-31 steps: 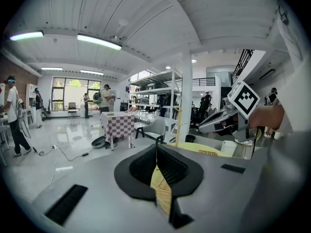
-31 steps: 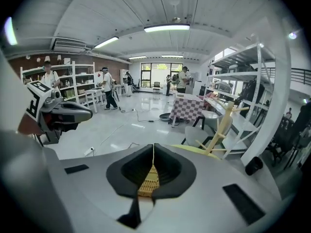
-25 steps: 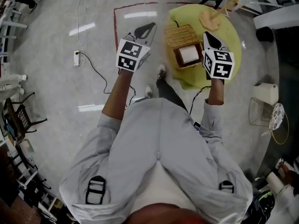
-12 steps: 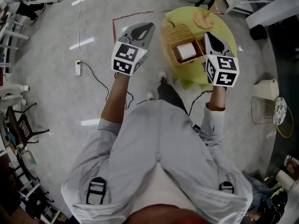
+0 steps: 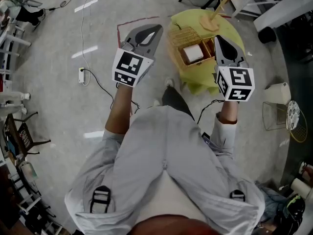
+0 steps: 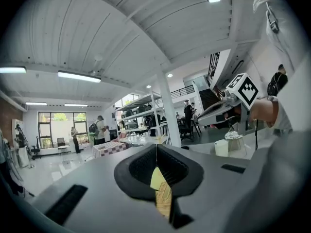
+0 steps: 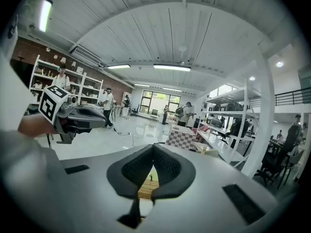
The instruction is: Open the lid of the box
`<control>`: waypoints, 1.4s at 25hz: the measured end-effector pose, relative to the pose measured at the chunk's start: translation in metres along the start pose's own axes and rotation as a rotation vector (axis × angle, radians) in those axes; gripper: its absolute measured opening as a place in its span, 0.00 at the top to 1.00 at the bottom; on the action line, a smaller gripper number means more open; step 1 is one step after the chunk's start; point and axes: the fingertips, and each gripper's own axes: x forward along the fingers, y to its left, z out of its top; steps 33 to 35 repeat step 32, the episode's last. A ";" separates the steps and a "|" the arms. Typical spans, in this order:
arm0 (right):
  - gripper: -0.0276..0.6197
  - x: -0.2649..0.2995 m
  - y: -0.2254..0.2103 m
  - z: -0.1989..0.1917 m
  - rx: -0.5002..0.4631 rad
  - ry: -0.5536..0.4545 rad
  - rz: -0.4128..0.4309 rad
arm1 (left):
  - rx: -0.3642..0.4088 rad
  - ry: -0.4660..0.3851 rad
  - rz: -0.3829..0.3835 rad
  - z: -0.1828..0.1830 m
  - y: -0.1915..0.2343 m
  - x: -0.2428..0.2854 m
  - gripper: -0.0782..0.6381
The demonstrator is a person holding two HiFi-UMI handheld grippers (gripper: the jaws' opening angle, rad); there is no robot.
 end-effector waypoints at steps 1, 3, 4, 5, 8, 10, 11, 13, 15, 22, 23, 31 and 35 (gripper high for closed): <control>0.92 -0.003 0.003 0.002 -0.003 -0.005 0.008 | 0.015 -0.003 -0.008 0.003 -0.005 -0.002 0.85; 0.92 -0.009 0.008 0.004 -0.001 -0.013 0.028 | 0.030 -0.010 -0.017 0.009 -0.012 -0.005 0.85; 0.92 -0.011 0.010 0.005 0.004 -0.015 0.038 | 0.031 -0.014 -0.017 0.011 -0.015 -0.006 0.85; 0.92 -0.013 0.011 0.005 0.007 -0.016 0.045 | 0.032 -0.016 -0.016 0.012 -0.017 -0.007 0.85; 0.92 -0.016 0.014 0.001 0.010 -0.008 0.054 | 0.031 -0.016 -0.014 0.013 -0.022 -0.009 0.85; 0.92 -0.015 0.017 -0.001 0.015 -0.004 0.059 | 0.023 -0.013 -0.011 0.011 -0.023 -0.011 0.85; 0.92 -0.015 0.019 -0.002 0.016 -0.004 0.062 | 0.018 -0.010 -0.010 0.010 -0.023 -0.012 0.85; 0.92 -0.017 0.021 -0.002 0.016 -0.006 0.065 | 0.010 -0.003 -0.009 0.008 -0.024 -0.014 0.85; 0.92 -0.020 0.021 -0.004 0.014 -0.009 0.066 | 0.007 0.002 -0.006 0.006 -0.028 -0.015 0.85; 0.92 -0.026 0.015 -0.007 0.009 -0.009 0.060 | -0.001 0.006 0.000 0.006 -0.033 -0.016 0.85; 0.92 -0.027 0.015 -0.006 0.009 -0.010 0.059 | 0.003 0.006 0.001 0.007 -0.033 -0.016 0.85; 0.92 -0.021 0.016 -0.004 0.007 -0.015 0.061 | -0.014 0.013 -0.001 0.001 -0.029 -0.010 0.85; 0.92 -0.020 0.015 -0.005 0.008 -0.015 0.062 | -0.017 0.012 -0.004 0.001 -0.030 -0.009 0.85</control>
